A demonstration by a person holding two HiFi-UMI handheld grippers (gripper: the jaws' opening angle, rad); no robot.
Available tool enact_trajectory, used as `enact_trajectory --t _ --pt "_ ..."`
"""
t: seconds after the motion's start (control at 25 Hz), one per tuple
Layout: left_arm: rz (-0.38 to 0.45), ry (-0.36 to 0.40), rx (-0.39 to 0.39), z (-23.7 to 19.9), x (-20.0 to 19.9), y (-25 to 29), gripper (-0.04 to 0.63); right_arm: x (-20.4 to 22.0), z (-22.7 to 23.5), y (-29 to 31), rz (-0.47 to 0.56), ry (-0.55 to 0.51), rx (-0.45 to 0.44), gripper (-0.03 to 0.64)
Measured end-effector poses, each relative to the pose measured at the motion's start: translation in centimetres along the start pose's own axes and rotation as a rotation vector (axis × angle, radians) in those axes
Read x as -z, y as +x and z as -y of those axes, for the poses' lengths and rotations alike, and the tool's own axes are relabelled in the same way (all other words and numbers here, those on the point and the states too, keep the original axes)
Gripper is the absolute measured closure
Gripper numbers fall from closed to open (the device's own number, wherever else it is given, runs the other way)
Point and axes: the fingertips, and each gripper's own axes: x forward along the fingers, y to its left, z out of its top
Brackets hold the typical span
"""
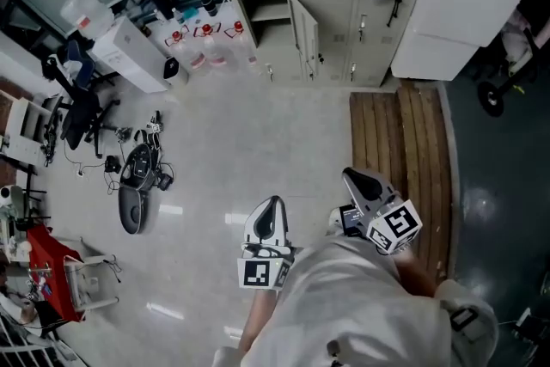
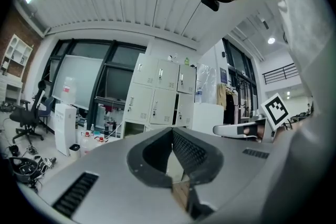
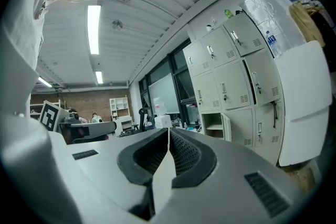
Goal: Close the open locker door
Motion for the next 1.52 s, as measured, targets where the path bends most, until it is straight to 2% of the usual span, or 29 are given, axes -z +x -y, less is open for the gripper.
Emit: enact_trajectory --t 0.2,0.44,0.76,1.16,1.36,1.44,1.52 --pt "0.005 -0.01 -0.018 1.6 0.9 3.4 0.588 0.2 3.5 0.1 -0.02 -0.012 -0.035 0.588" --pt "-0.021 -0.025 -0.005 2.3 1.5 7.4 0.588 0.1 7.4 1.1 -0.04 0.016 -0.017 0.588" --pt "-0.037 -0.045 0.011 -1.7 2.8 13.9 0.588 0.8 11.3 5.7 -0.08 0.004 0.011 0.588" --pt "0.026 -0.047 0.121 -7.7 0.1 26.1 0.588 -3.4 17.8 15.7 -0.084 -0.042 0.053 0.588" --pt "-0.013 -0.034 0.168 -10.7 0.2 29.8 0.588 -3.9 19.3 19.3 -0.082 -0.04 0.069 0.588" --pt "-0.044 -0.026 0.175 -11.8 0.4 31.3 0.588 -3.6 19.9 20.5 -0.092 -0.027 0.071 0.588" --pt "-0.04 -0.031 0.167 -12.7 0.2 32.6 0.588 -3.0 20.5 21.5 -0.111 -0.018 0.065 0.588"
